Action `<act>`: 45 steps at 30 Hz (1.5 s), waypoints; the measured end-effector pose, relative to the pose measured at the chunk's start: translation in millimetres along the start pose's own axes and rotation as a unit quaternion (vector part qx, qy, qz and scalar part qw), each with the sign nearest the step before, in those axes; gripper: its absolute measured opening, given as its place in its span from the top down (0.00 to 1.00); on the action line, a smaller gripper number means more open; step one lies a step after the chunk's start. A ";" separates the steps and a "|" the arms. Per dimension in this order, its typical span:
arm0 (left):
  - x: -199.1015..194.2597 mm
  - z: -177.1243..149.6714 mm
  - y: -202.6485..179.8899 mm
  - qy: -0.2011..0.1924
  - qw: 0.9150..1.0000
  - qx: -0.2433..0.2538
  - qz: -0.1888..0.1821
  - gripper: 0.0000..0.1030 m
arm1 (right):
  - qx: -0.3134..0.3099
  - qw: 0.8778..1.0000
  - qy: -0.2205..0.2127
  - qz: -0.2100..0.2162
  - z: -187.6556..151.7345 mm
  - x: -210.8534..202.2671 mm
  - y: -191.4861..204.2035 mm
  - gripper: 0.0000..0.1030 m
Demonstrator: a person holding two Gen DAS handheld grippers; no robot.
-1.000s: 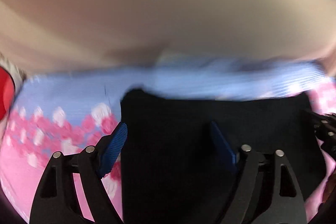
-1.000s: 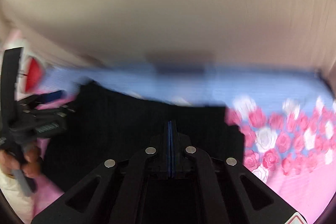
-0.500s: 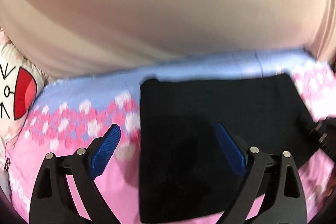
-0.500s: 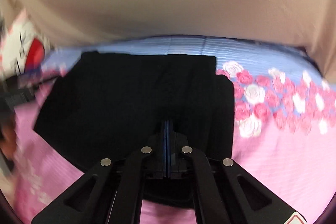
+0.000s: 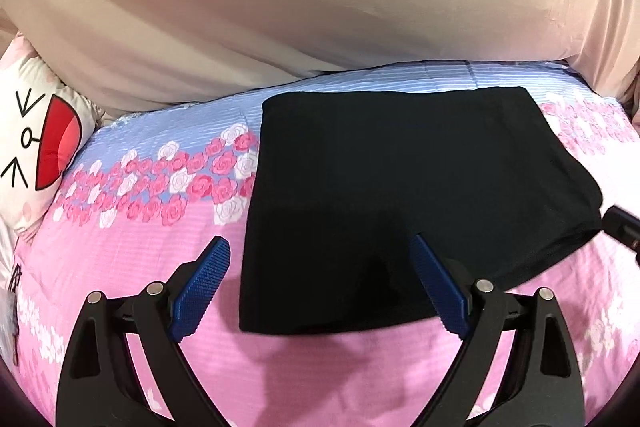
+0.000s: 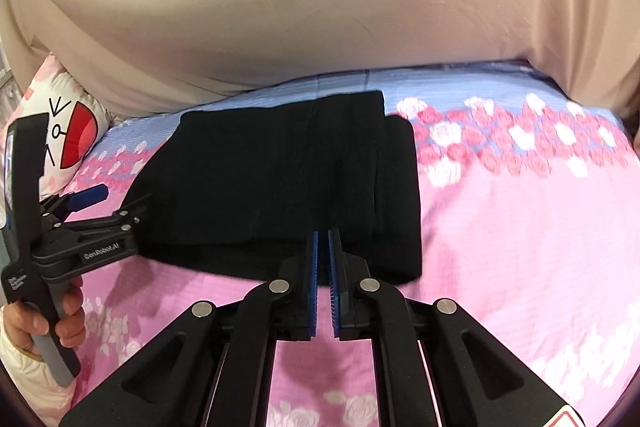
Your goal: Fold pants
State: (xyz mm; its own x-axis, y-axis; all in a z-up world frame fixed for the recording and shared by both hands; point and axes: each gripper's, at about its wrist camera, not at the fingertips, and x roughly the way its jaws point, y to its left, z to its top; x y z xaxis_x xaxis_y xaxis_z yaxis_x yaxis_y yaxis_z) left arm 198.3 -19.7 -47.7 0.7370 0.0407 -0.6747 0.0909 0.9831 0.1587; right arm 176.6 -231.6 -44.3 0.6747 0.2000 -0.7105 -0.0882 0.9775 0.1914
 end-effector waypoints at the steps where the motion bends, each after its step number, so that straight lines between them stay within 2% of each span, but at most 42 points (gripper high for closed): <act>1: -3.3 -1.6 0.6 -0.001 1.000 -0.003 0.000 0.13 | 0.003 1.000 0.000 -0.002 -3.2 -1.6 -0.9 0.94; 21: -38.3 -50.8 -1.2 0.019 1.000 -0.011 0.010 0.13 | 0.036 0.999 -0.001 -0.011 -52.3 -40.4 2.6 0.90; 24: -44.5 -56.7 0.8 0.019 1.000 -0.014 0.008 0.08 | 0.038 0.999 -0.002 -0.011 -58.2 -45.7 4.7 0.90; 28: -58.6 -67.4 4.1 0.009 1.000 -0.014 0.023 0.06 | 0.039 0.999 -0.006 -0.010 -65.5 -53.9 9.6 0.81; 32: -76.4 -75.3 5.1 -0.011 0.999 -0.011 0.035 0.05 | 0.033 0.999 -0.018 -0.019 -69.4 -60.9 17.1 0.79; 38: -93.5 -80.8 6.7 -0.019 0.999 -0.019 0.026 0.05 | 0.036 0.998 -0.034 -0.026 -67.6 -66.4 23.9 0.69; 45: -103.8 -85.1 6.2 -0.024 0.999 -0.026 0.016 0.05 | 0.030 0.998 -0.046 -0.032 -67.3 -73.9 38.7 0.66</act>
State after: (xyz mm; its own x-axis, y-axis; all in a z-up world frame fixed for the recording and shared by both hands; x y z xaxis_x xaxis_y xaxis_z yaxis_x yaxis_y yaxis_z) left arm 65.4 -2.7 -38.0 0.7698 0.0653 -0.6350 0.0325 0.9895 0.1411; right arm 74.1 -204.0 -30.0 0.7416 0.1271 -0.6587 0.0004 0.9818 0.1899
